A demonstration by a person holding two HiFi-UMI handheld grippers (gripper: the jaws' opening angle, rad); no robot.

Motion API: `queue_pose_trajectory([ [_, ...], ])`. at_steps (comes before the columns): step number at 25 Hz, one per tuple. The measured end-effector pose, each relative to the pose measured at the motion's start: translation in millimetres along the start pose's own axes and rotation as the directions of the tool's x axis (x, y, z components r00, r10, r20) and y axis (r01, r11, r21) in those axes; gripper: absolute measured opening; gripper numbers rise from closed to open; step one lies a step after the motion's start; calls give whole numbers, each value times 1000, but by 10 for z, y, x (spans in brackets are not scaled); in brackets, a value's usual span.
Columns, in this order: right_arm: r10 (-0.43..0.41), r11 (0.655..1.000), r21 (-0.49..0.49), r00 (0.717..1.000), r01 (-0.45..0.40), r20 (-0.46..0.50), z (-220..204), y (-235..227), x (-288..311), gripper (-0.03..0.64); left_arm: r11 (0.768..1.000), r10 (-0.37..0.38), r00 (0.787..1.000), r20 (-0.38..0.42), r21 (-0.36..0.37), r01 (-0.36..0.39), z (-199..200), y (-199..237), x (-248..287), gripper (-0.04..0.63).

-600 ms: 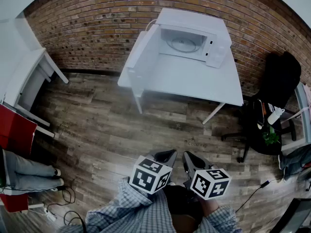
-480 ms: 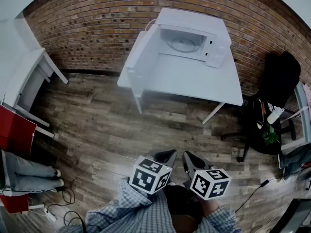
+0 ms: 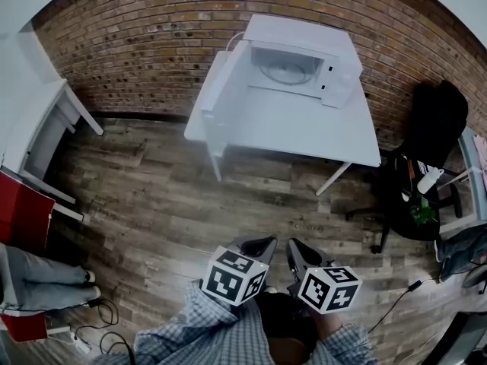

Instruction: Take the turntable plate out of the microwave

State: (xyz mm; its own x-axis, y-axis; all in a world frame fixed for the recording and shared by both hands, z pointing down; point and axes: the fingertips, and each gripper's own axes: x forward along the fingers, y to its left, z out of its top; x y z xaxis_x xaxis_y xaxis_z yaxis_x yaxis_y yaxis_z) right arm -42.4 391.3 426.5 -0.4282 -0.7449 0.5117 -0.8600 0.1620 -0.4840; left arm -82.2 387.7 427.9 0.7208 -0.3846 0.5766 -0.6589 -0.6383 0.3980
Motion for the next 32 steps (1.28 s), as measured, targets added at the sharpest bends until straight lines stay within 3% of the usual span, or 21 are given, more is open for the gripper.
queue_pose_trajectory([
  [16,-61,995,78,998,59,20,-193,290,325,20,998,-47,998,-30,39,48,-87,395,-199,9],
  [24,-82,985,150,997,81,-2,-172,-53,424,20,998,-67,996,-59,-9,66,-91,443,114,9],
  [32,-40,993,113,999,43,-30,342,-540,867,20,997,-23,999,-42,-73,20,377,741,666,9],
])
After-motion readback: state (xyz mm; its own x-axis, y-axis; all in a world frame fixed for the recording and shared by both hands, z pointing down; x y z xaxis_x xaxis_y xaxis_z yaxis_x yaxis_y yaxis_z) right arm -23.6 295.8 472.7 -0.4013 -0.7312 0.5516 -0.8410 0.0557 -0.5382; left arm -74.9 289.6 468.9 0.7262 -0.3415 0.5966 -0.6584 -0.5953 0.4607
